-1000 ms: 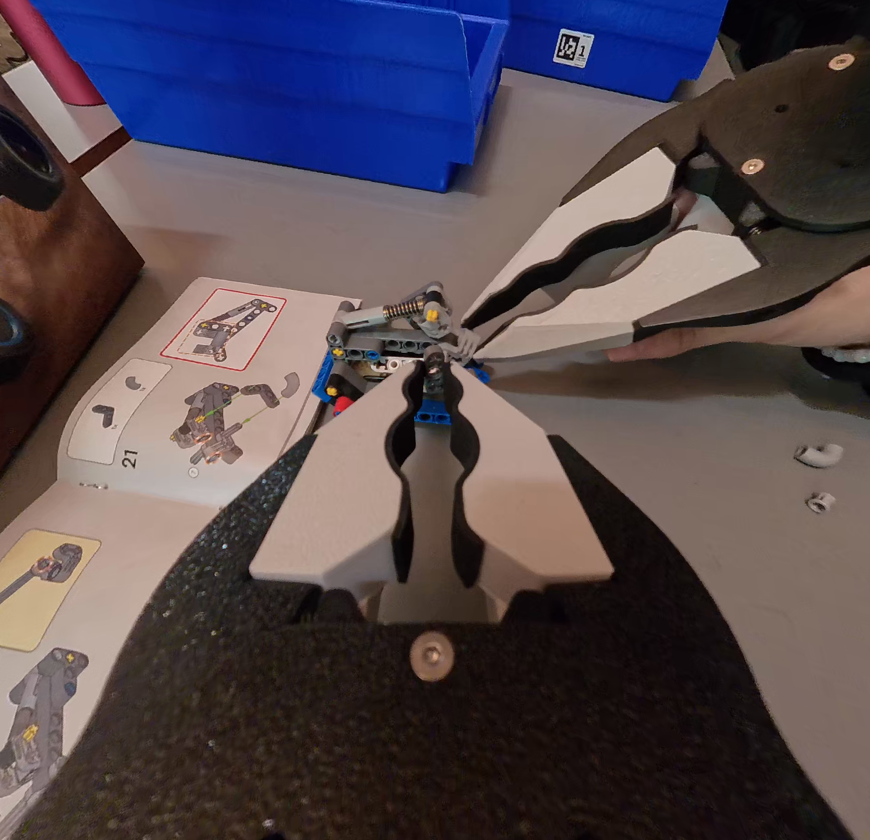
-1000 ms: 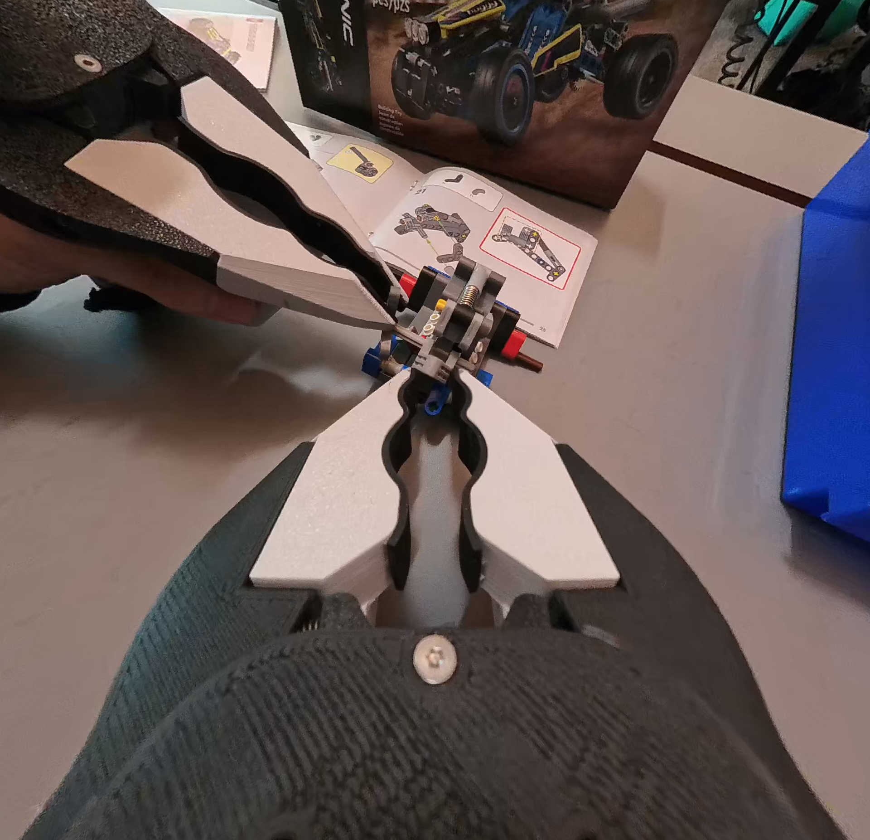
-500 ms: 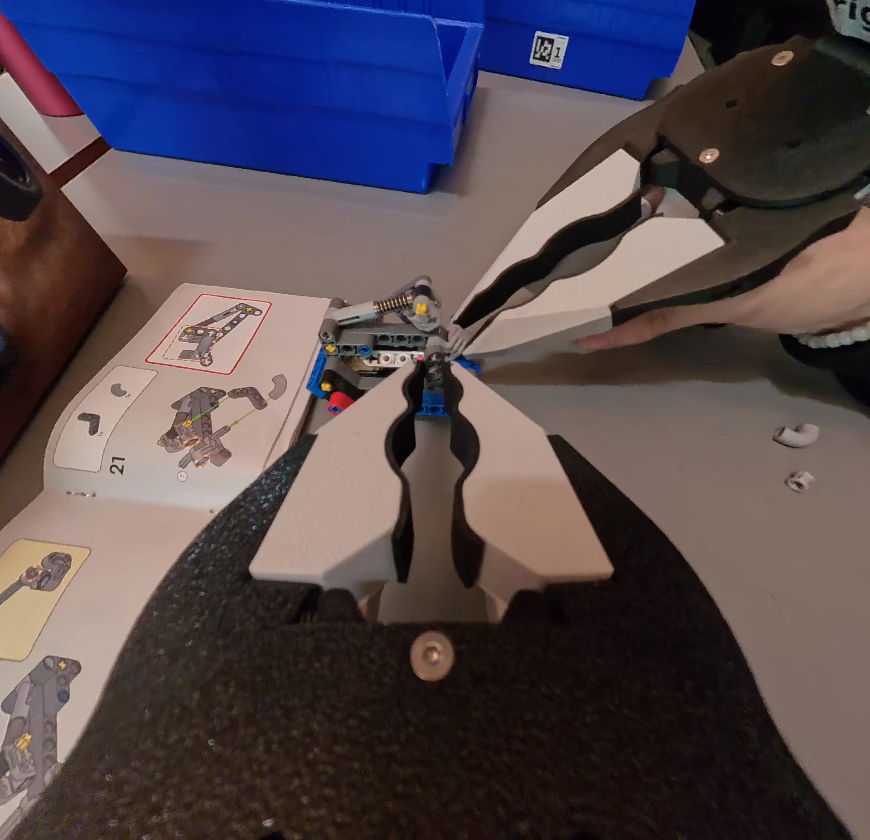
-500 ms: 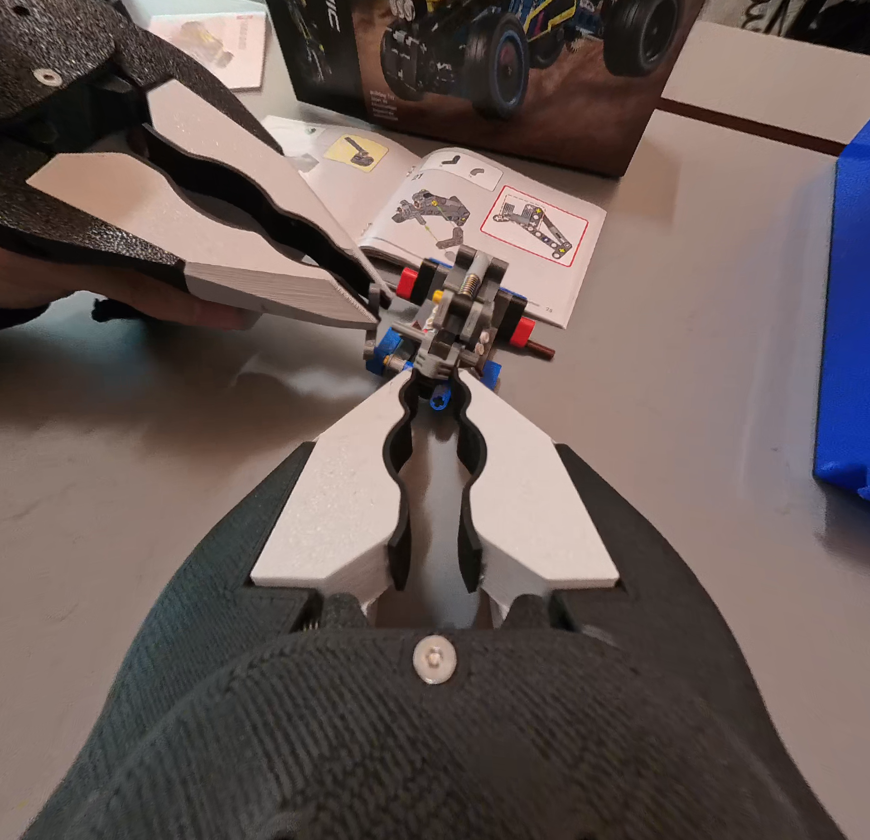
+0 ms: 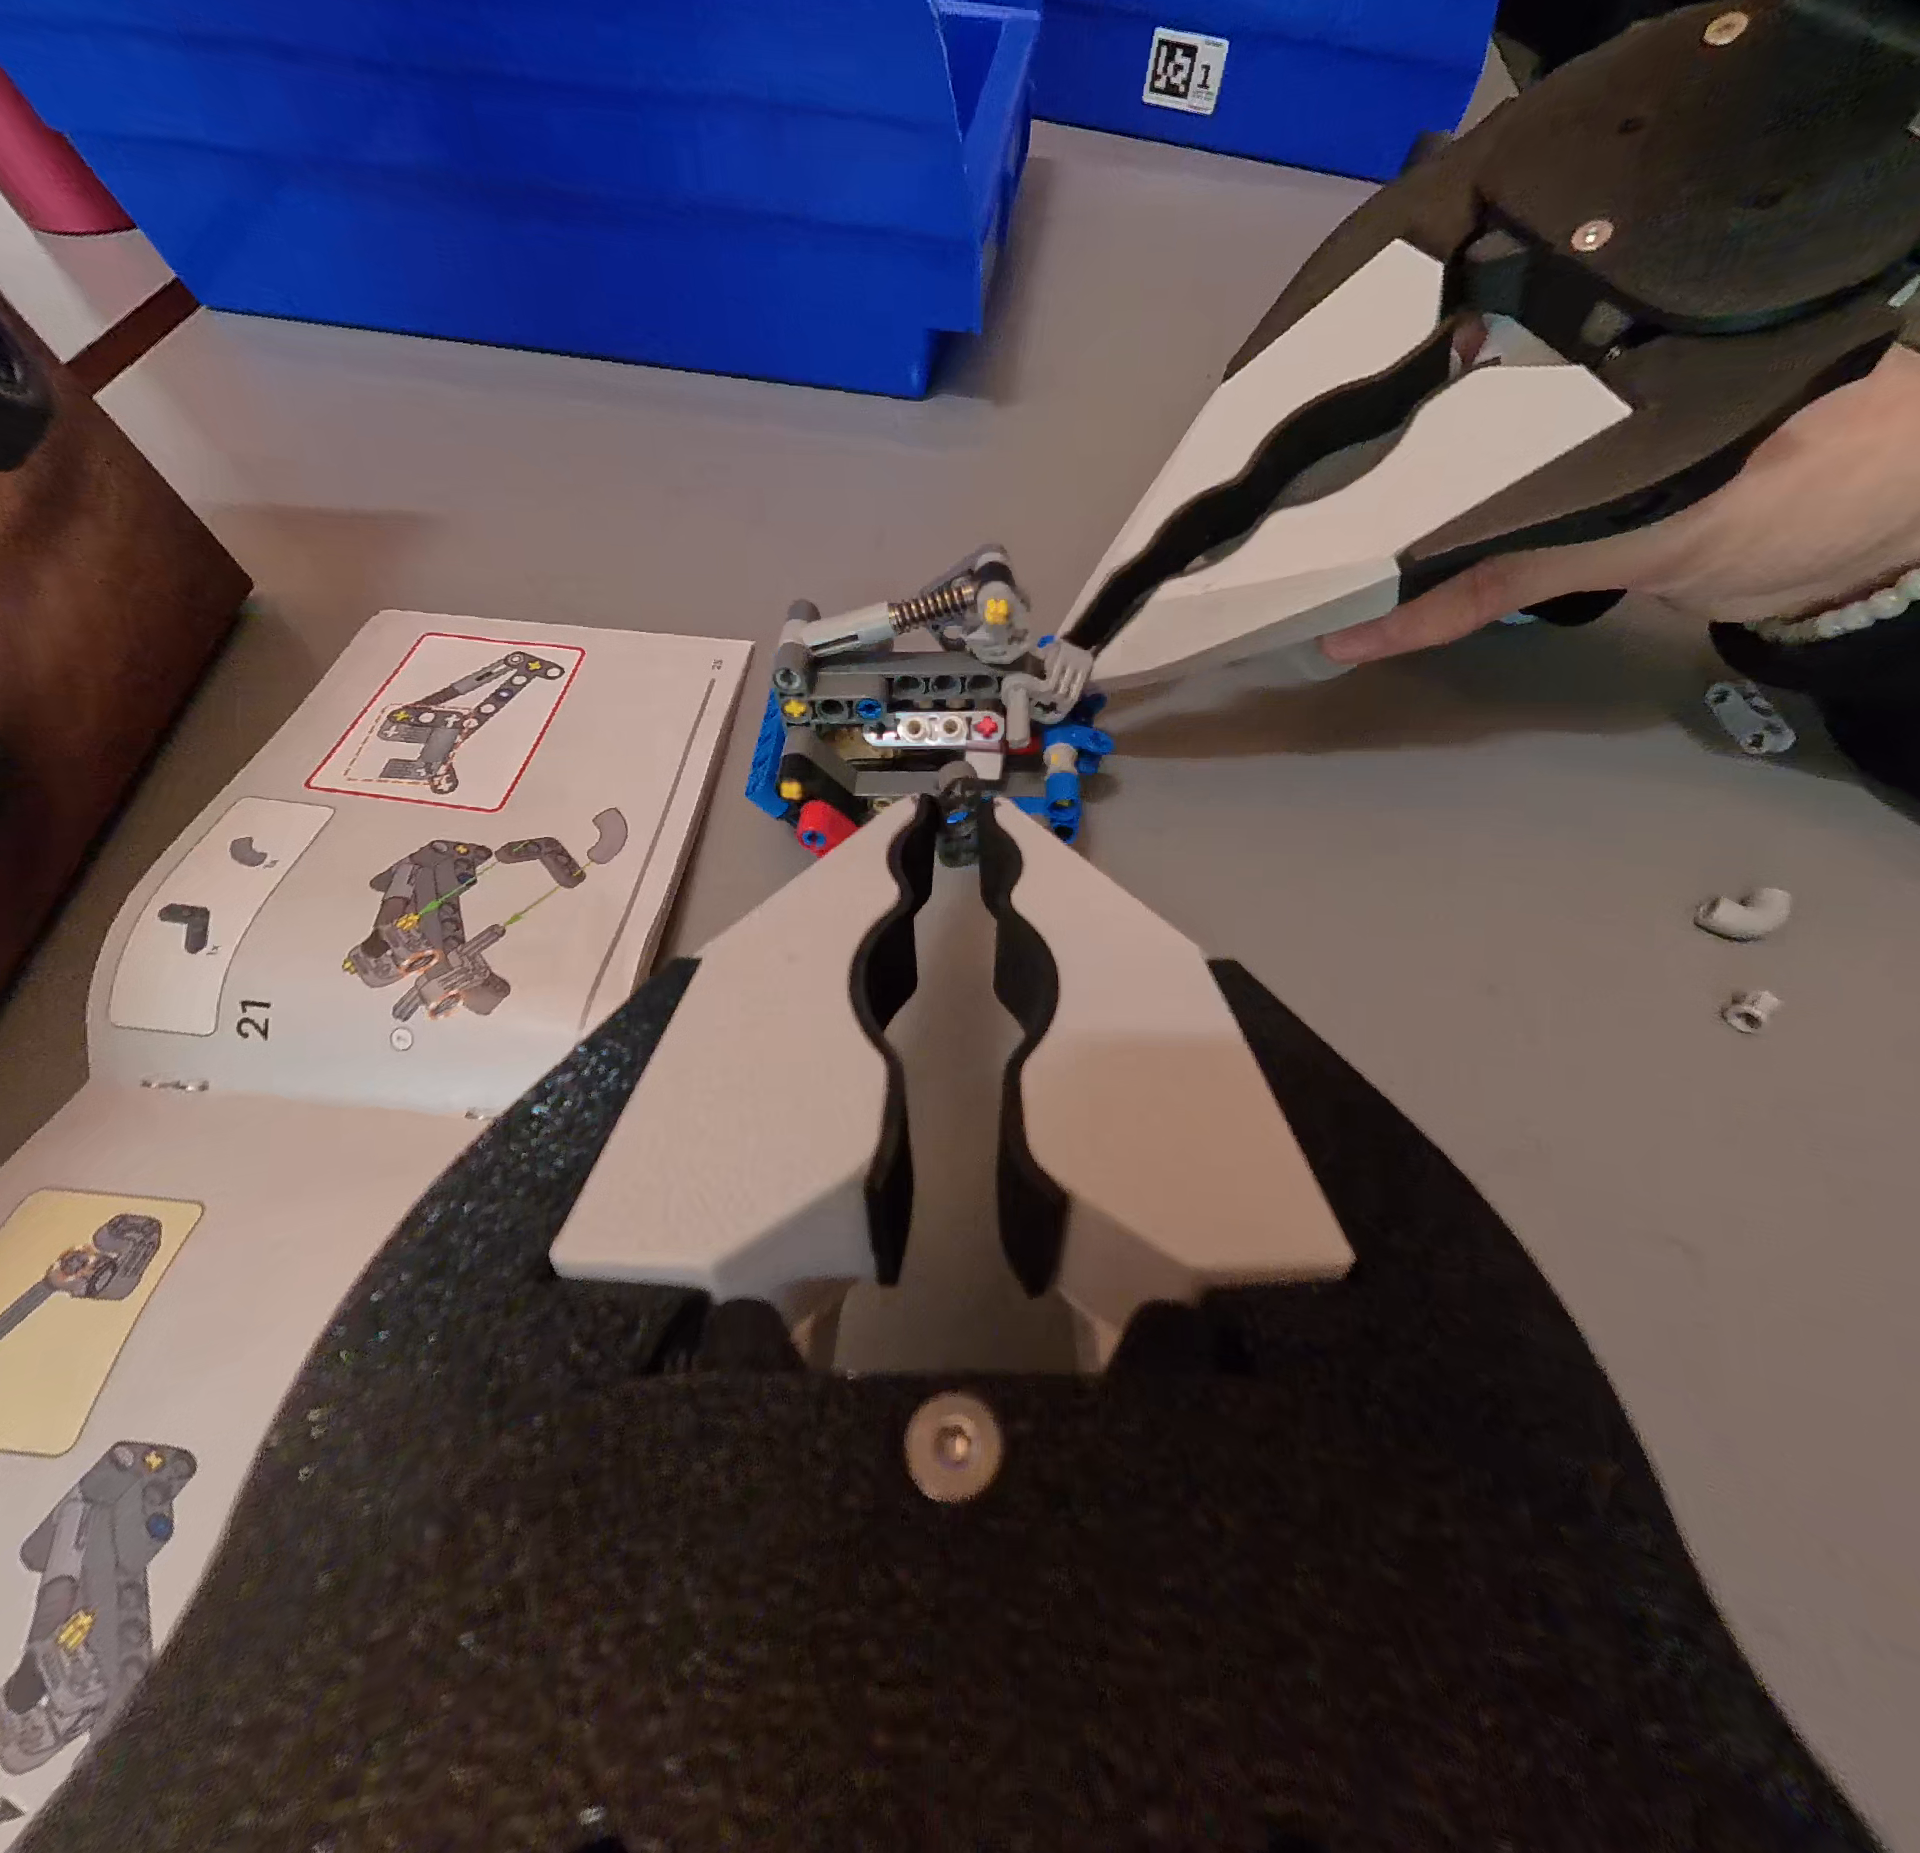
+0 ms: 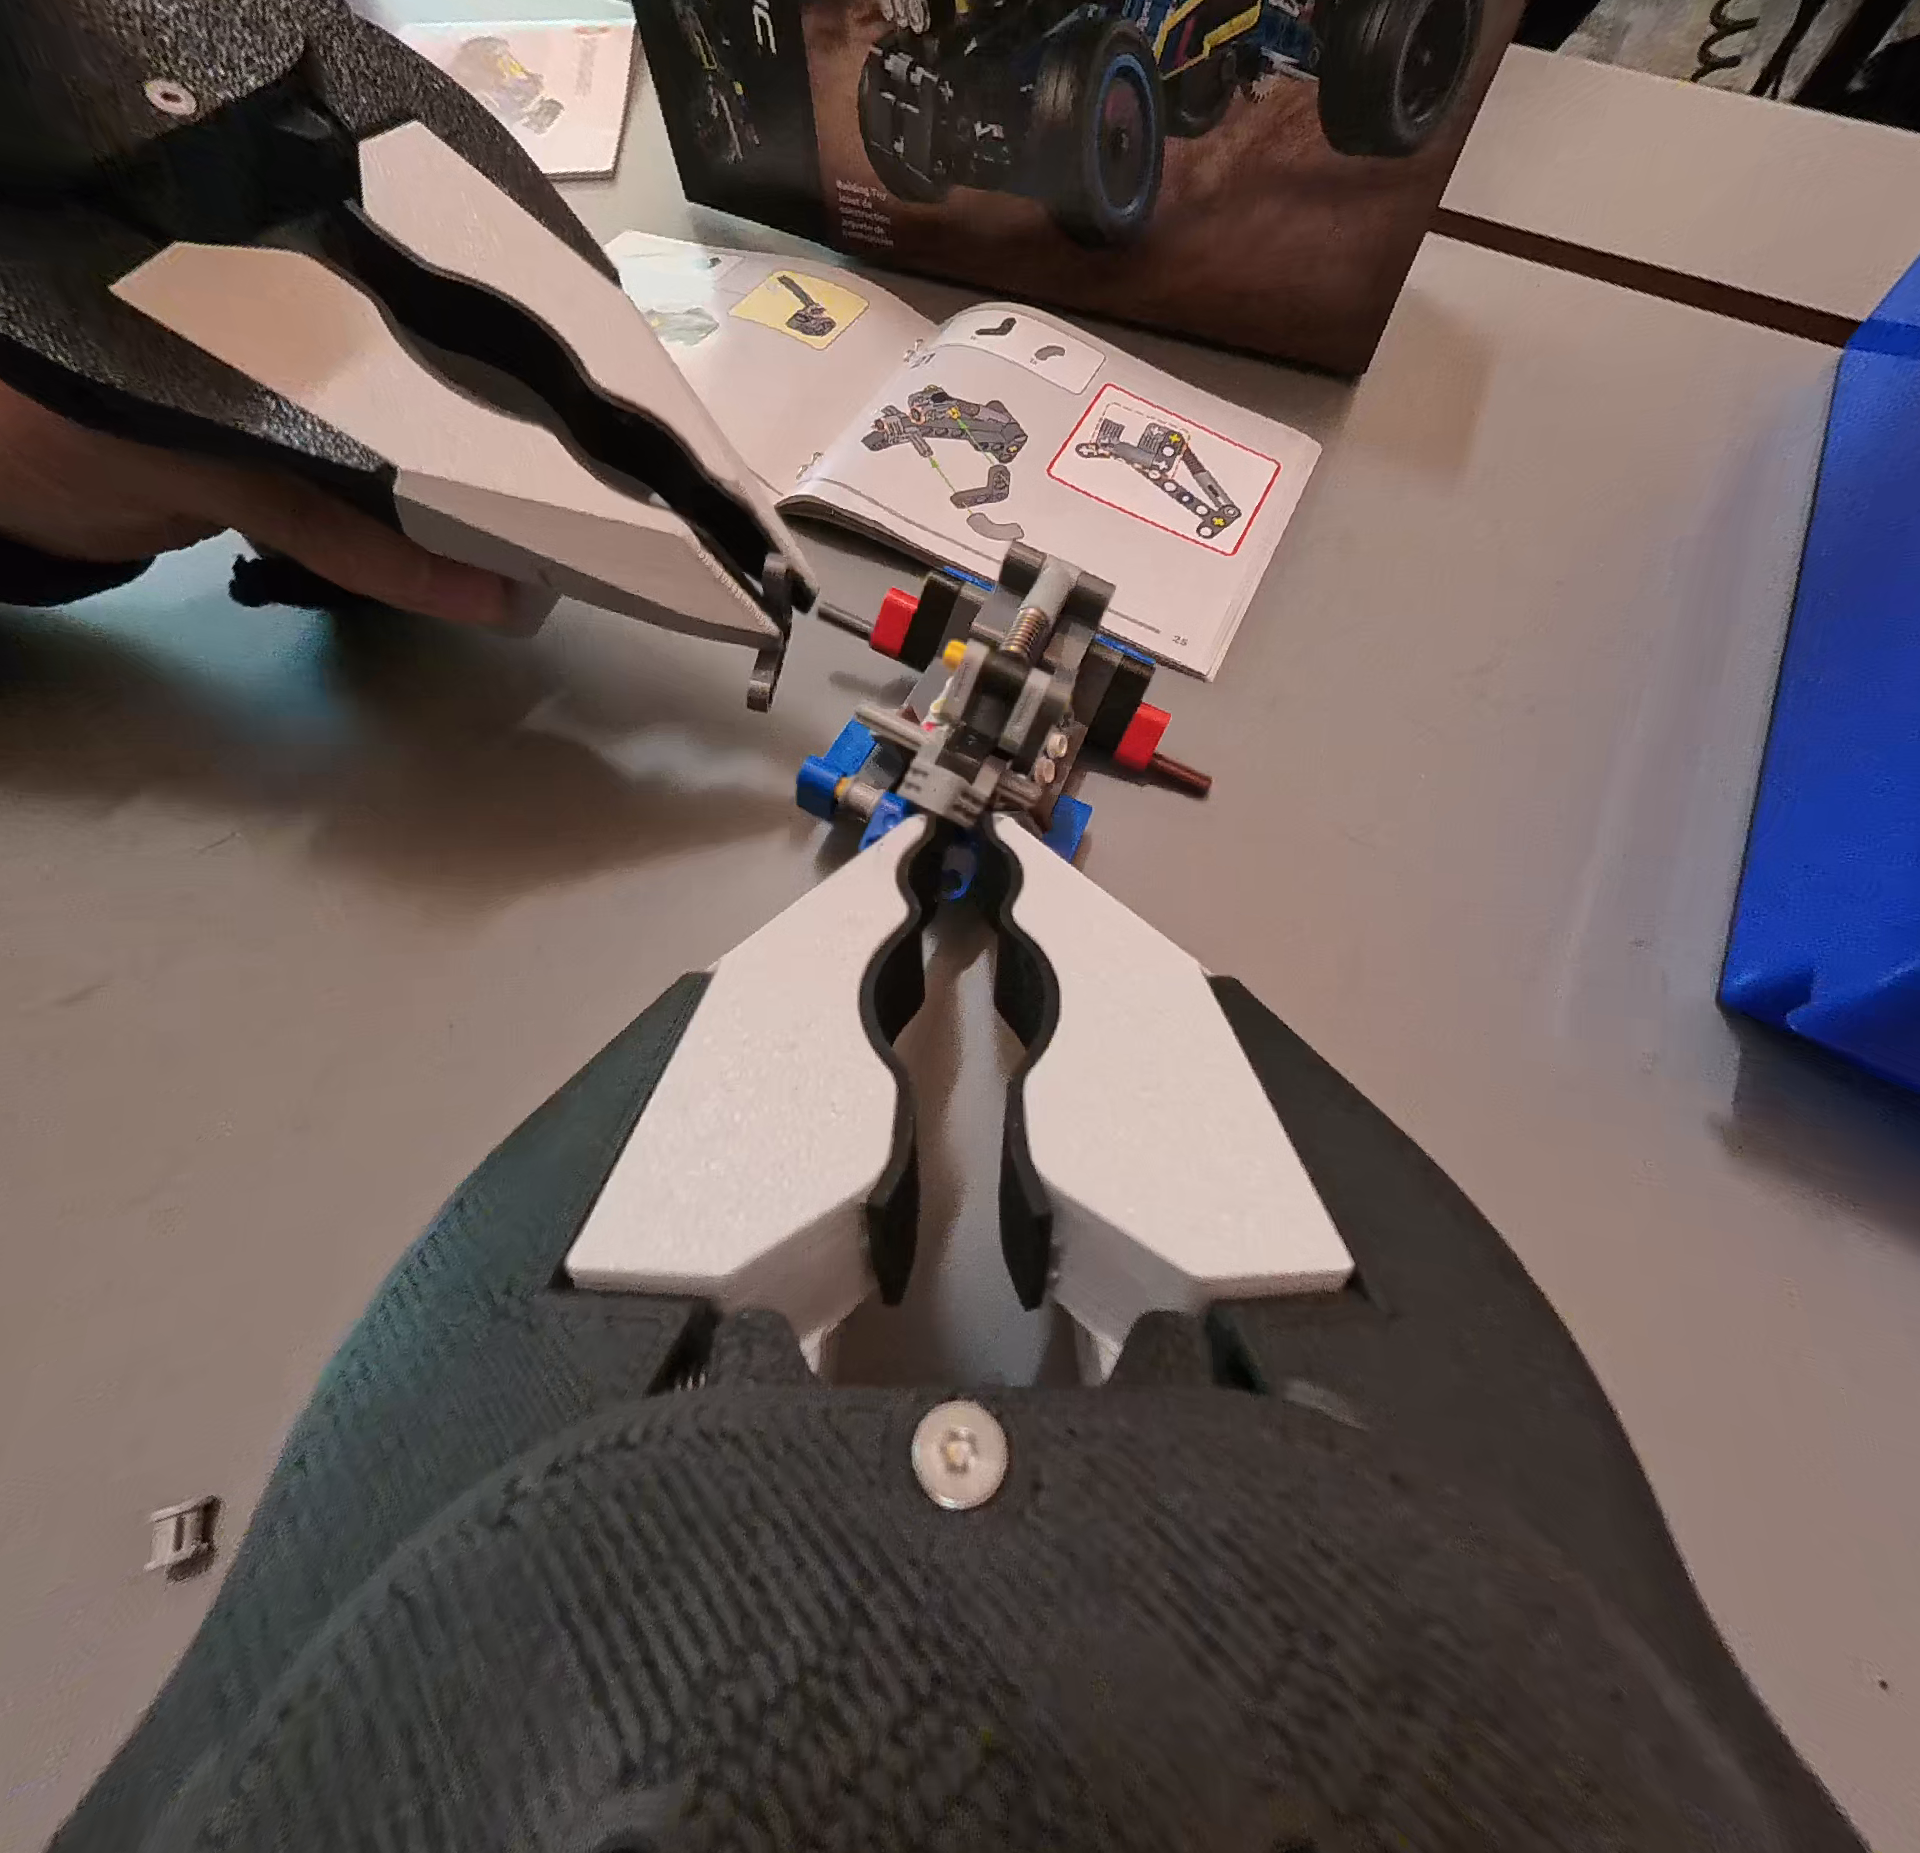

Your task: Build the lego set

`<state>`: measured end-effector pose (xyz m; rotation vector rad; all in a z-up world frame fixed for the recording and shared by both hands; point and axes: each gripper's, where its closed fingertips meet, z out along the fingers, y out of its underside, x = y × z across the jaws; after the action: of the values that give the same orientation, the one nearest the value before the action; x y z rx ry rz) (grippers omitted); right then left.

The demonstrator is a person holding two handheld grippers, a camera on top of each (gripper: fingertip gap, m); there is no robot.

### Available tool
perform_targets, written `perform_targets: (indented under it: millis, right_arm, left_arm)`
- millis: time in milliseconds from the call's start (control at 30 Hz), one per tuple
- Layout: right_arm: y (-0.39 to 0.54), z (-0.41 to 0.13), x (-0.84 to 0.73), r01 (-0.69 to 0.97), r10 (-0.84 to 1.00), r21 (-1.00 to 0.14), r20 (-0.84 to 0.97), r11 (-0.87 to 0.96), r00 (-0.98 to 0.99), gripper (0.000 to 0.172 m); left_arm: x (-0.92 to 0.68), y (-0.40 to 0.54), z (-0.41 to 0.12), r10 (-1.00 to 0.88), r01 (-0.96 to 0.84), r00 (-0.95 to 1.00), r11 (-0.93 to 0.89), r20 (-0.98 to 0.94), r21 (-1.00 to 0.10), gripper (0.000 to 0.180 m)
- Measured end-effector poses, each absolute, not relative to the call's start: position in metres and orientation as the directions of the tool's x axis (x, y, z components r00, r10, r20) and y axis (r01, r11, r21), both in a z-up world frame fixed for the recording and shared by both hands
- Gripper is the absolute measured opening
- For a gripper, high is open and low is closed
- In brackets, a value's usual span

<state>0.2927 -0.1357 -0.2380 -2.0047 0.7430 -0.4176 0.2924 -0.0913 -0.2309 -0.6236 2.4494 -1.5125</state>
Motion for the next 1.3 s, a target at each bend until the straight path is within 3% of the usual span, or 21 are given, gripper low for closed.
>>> perform_targets:
  millis: [300, 733, 1300]
  right_arm:
    - [-0.134, -0.242, 0.293, -0.322, -0.646, -0.843, 0.039, -0.431, 0.762, 0.004]
    - [-0.127, -0.23, 0.3, 0.021, -0.523, -0.783, 0.435, -0.622, 0.733, 0.009]
    - [-0.121, -0.231, 0.299, 0.134, -0.386, -0.76, 0.464, -0.636, 0.797, 0.01]
  left_arm:
    - [0.292, -0.092, -0.233, -0.446, -0.252, -0.893, 0.402, 0.051, -0.88, 0.004]
    - [0.292, -0.092, -0.233, -0.445, -0.266, -0.893, 0.395, 0.07, -0.879, 0.004]
    - [0.292, -0.092, -0.234, -0.442, -0.266, -0.894, 0.401, 0.069, -0.877, 0.004]
